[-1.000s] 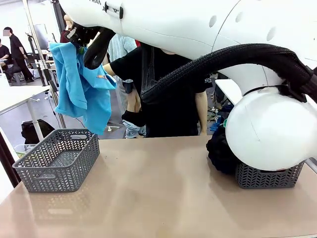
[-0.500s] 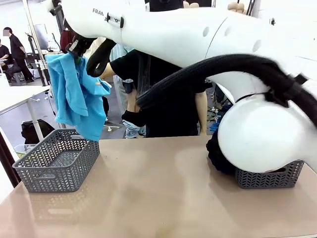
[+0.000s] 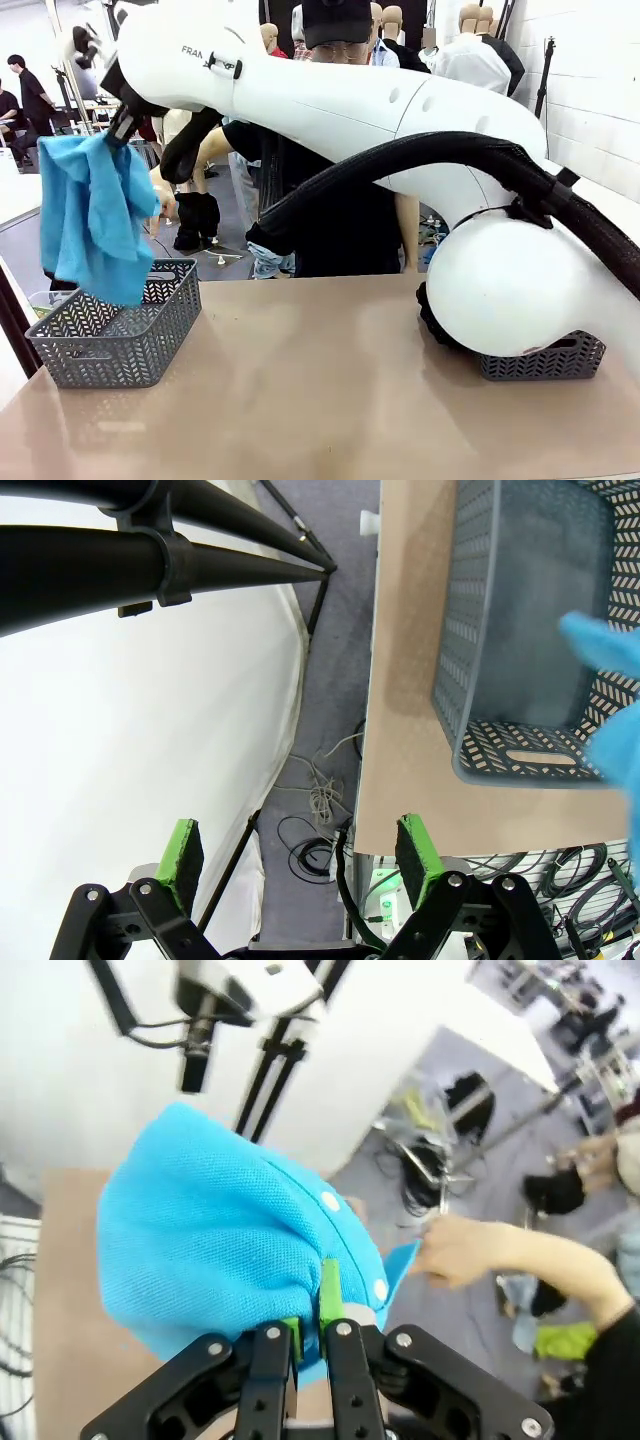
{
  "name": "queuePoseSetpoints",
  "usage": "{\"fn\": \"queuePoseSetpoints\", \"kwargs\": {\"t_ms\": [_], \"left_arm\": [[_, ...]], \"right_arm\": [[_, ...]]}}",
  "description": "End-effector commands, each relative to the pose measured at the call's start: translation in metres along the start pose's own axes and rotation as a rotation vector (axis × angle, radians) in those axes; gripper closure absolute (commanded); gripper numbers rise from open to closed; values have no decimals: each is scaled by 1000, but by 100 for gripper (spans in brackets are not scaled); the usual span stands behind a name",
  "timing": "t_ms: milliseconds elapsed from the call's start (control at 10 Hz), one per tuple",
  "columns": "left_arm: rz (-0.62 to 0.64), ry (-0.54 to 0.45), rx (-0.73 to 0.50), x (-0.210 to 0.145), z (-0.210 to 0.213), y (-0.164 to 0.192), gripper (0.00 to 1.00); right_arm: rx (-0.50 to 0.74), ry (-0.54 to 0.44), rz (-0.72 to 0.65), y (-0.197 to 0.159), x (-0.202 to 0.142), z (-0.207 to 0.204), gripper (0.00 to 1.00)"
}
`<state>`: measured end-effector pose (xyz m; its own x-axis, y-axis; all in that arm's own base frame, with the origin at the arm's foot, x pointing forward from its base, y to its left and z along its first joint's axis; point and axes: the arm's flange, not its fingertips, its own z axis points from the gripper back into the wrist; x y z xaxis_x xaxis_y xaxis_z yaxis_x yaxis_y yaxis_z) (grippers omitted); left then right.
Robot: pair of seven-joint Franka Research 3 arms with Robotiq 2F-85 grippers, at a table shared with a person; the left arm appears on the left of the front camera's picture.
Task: Sort the tops and bottoms.
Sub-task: Sort the clothes according to human instructions.
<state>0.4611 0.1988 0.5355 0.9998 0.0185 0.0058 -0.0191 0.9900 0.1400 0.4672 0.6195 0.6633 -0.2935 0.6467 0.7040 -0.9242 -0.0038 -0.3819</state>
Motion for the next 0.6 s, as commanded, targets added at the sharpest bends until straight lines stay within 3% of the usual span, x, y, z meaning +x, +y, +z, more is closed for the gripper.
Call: {"fn": "queuePoseSetpoints", "kwargs": {"t_ms": [0, 100, 500], "left_arm": [[14, -3, -12, 0, 2, 0, 0], [14, -3, -12, 0, 2, 0, 0], [14, -3, -12, 0, 2, 0, 0]], "right_arm": [[128, 75, -53, -190, 125, -135, 100], [153, 126, -80, -193, 111, -156, 100], [376, 74, -198, -190, 67, -243, 100]]}}
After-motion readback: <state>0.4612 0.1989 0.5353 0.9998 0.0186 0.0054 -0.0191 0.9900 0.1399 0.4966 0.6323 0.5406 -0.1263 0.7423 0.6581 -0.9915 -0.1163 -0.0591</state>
